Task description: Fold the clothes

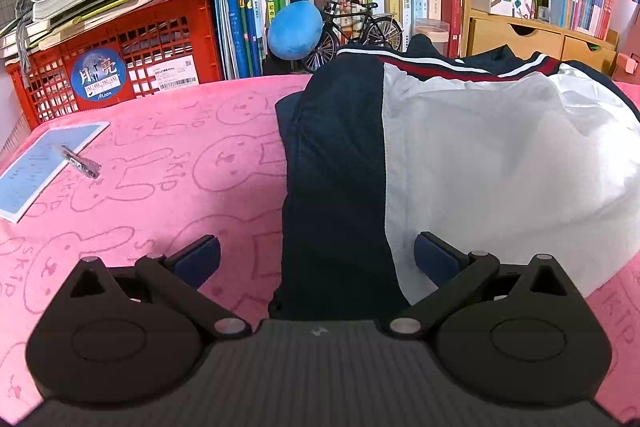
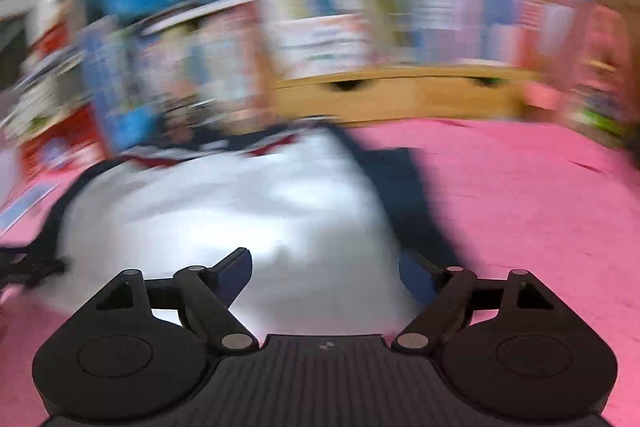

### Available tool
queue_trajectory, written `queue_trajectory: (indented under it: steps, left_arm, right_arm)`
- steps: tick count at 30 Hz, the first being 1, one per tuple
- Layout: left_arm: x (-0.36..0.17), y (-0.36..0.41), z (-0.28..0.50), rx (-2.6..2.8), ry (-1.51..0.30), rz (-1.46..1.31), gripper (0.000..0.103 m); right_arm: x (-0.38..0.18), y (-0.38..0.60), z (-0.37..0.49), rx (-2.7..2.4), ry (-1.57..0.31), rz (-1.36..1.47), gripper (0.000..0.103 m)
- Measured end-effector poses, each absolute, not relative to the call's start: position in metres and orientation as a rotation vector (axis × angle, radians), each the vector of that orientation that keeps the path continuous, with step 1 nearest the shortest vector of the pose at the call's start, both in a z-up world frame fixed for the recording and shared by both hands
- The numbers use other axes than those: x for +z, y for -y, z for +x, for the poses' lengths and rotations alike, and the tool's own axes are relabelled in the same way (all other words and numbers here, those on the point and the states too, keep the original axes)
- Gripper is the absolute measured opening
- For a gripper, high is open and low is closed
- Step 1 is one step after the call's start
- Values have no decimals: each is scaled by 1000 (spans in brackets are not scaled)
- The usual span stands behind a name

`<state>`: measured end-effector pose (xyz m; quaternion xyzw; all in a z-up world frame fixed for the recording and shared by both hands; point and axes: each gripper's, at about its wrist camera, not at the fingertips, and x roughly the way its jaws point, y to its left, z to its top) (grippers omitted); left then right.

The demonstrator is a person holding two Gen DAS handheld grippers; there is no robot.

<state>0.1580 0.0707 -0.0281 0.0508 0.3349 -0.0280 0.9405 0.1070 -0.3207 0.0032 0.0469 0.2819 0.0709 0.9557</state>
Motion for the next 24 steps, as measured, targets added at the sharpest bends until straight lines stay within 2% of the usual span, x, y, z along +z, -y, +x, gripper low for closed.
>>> queue_trajectory:
  steps: [2, 4, 6, 8, 14, 17, 21, 24]
  left_arm:
    - [-28, -70, 158, -56, -682, 107, 103]
    - [-28, -70, 158, -55, -681, 112, 103]
    - [-28, -70, 158, -54, -680, 115, 103]
    - [-28, -70, 158, -54, -680, 115, 103]
    - [-28, -71, 157, -59, -679, 116, 103]
    - [-13, -70, 125, -35, -652, 89, 103]
    - [22, -44, 104, -341, -558, 43, 103]
    - [25, 6, 133, -421, -555, 171, 103]
  right_arm:
    - [5, 287, 114, 218, -567, 52, 86]
    - [-1, 265, 130, 246, -609, 59, 96]
    - [-11, 248, 147, 247, -679, 72, 97]
    - [-25, 240, 152, 183, -728, -3, 103]
    - [-28, 253, 136, 253, -683, -16, 103]
    - [-30, 267, 130, 280, -673, 0, 103]
    - [-33, 265, 135, 216, -679, -23, 103]
    - [-34, 264, 136, 204, -678, -15, 103]
